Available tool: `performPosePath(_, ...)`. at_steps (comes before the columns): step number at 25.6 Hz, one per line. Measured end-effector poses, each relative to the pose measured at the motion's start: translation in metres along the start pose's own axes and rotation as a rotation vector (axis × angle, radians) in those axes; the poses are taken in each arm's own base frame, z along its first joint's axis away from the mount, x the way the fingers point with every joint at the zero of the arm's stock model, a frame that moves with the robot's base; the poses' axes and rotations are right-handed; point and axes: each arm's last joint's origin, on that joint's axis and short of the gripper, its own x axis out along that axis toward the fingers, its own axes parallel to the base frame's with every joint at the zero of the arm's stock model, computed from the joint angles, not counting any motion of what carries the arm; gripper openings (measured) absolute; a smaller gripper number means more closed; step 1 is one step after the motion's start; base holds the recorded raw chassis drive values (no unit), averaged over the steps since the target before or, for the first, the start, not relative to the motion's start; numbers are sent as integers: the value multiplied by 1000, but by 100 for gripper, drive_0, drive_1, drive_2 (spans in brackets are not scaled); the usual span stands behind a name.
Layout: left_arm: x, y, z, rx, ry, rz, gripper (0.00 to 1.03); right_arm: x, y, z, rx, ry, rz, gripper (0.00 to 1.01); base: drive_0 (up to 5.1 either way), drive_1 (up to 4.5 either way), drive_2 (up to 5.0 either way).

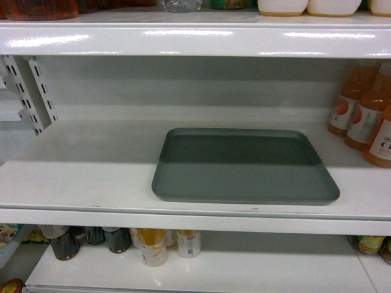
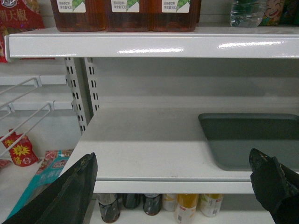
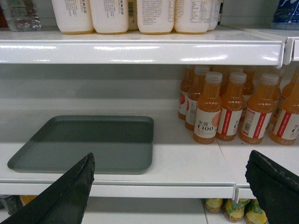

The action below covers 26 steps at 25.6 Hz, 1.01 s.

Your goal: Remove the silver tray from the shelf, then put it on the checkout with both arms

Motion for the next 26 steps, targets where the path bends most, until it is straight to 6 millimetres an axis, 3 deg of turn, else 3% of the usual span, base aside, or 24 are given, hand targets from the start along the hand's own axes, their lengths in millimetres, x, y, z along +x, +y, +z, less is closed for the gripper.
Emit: performPosePath(26, 0, 0, 0, 0, 0, 0, 98, 0, 0, 0, 0, 0, 0, 98, 0, 0, 0)
